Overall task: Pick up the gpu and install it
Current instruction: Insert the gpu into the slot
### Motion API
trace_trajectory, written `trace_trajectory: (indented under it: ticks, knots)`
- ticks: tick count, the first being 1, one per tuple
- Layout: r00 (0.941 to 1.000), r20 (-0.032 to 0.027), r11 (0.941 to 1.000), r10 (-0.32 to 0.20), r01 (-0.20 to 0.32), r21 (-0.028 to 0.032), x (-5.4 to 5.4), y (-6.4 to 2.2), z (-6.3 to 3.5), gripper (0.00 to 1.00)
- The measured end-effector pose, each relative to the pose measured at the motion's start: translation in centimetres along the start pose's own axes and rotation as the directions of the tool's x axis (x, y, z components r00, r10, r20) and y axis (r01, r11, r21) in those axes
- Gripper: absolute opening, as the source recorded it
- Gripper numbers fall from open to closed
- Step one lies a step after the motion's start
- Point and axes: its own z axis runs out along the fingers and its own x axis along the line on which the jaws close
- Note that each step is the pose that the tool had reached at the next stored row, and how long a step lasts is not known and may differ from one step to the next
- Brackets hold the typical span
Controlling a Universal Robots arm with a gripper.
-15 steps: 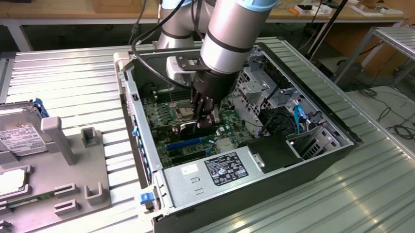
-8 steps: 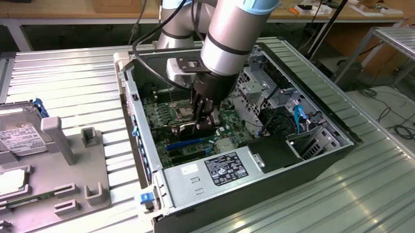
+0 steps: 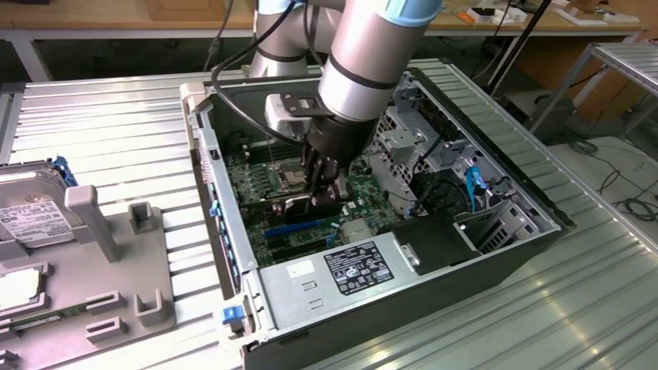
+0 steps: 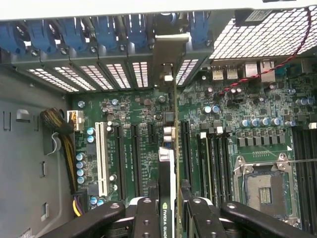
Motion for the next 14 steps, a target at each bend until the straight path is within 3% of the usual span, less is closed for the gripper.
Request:
trace_trajectory:
  ticks: [14]
  knots:
    - [1.0, -0.0001, 1.0, -0.002, 0.002, 0.001, -0.18, -0.4, 0.46, 0.27]
